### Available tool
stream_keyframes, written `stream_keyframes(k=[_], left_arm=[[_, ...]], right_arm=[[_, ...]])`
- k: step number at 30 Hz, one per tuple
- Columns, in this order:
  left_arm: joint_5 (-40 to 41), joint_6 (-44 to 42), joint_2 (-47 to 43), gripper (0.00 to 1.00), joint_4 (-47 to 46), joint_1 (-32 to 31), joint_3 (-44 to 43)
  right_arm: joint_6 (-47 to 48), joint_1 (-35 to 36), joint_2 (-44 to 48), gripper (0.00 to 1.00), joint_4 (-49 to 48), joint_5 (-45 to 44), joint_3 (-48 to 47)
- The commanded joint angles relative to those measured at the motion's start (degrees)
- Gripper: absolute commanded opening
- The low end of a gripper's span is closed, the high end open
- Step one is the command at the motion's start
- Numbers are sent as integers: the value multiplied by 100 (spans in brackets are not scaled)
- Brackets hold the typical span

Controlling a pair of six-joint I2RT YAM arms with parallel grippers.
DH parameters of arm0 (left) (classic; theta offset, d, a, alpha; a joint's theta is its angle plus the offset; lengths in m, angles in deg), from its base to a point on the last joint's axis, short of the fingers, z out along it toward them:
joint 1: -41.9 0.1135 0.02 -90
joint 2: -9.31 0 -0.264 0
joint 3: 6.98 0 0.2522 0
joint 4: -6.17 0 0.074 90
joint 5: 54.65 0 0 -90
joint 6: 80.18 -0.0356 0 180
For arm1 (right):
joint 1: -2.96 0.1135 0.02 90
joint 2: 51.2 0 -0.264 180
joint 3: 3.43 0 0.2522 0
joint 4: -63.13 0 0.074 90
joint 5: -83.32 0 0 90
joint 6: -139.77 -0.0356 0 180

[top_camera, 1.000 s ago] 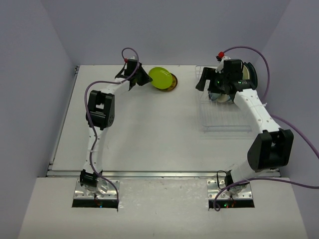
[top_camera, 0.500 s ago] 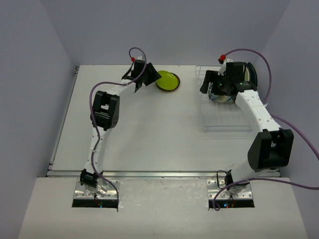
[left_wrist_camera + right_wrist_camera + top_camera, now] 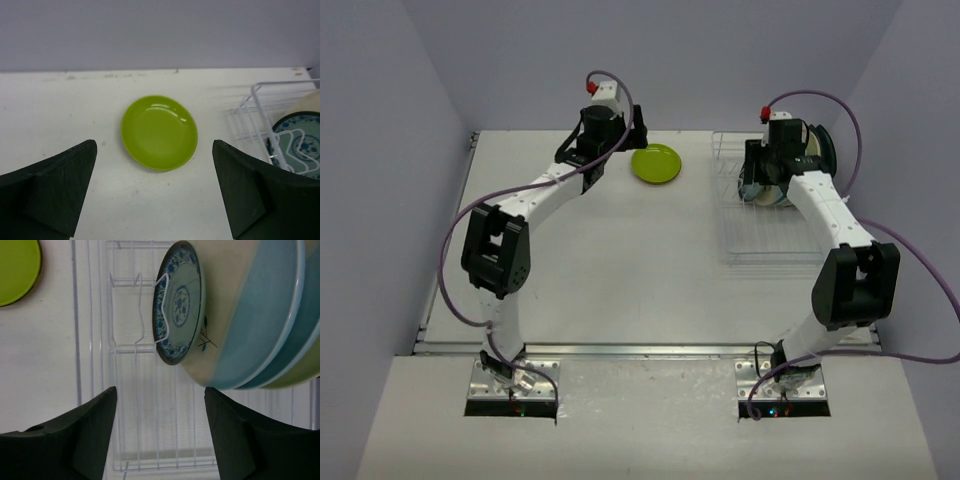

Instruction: Unload the plates from the dish rack

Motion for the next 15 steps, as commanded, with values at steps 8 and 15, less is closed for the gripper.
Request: stream_keyframes(k=[8,15], left_arm=[[398,-693,-1823,97,-774,-245,1701],[369,-452,-1787,97,-671,-245,1672]], right_arm=[[744,-12,-937,50,-573,-1121,-1040],[769,-12,-1787,46,-651,-1326,-1617]])
